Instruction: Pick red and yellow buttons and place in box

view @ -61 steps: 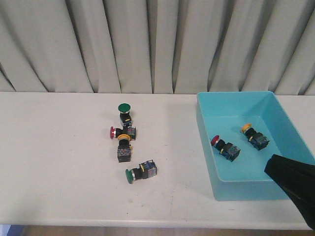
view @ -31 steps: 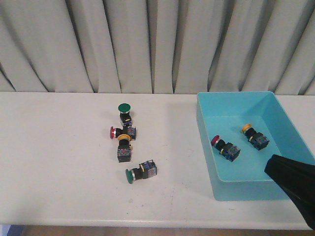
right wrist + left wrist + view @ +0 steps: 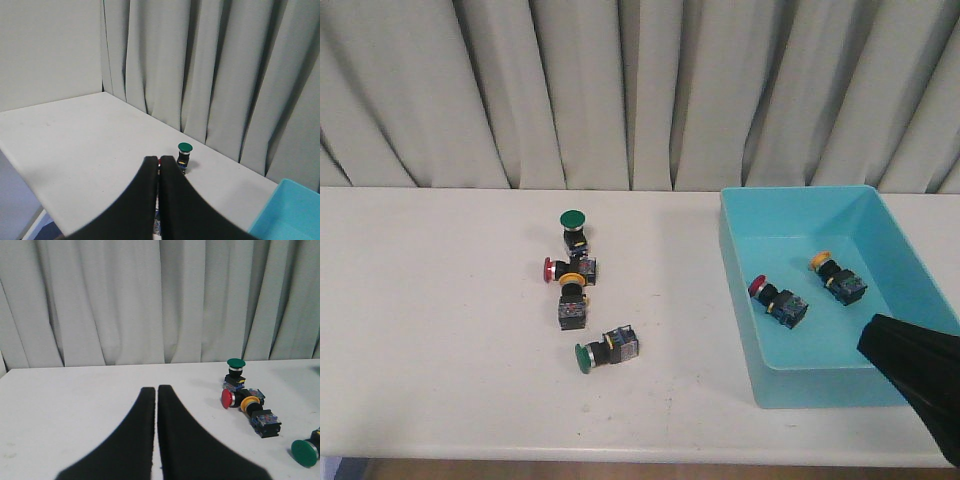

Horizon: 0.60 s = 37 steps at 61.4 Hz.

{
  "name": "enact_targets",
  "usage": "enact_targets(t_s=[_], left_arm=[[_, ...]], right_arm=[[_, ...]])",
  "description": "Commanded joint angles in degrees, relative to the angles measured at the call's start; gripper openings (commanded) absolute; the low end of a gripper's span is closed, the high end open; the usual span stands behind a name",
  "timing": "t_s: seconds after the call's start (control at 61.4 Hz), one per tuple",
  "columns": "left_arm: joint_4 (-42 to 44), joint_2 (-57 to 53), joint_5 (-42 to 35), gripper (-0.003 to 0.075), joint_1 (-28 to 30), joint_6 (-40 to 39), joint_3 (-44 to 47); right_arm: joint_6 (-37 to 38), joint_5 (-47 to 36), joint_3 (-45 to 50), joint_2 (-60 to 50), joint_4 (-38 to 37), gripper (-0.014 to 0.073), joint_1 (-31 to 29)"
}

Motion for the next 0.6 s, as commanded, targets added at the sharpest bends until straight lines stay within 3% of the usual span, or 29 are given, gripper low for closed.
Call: enact_targets(t_s=[0.0, 0.261, 0.358, 0.456, 0.586], left_arm=[[-0.7, -0.9, -4.3, -0.0007, 0.1, -0.1, 1.8], [-0.7, -0.9, -4.3, -0.0007, 0.1, -0.1, 1.8], [-0.7, -0.9, -4.3, -0.0007, 0.1, -0.1, 1.8], [-0.7, -0.9, -4.3, -0.0007, 0.1, -0.1, 1.8], [-0.7, -0.9, -4.3, -0.0007, 0.1, -0.1, 1.8]], right_arm=[[-0.1, 1.4, -1.5, 0.4, 1.1, -0.0006, -0.2], [-0.5, 3.4, -1.5, 0.4, 1.4, -0.0006, -0.2], [-1.3, 6.1, -1.5, 0.4, 5.8, -0.0006, 0.7], [-8.1, 10.3, -1.5, 0.4, 13.6, -0.0006, 1.9], [-23.4, 14.6, -0.7, 0.4, 28.2, -0.0006, 3.3]])
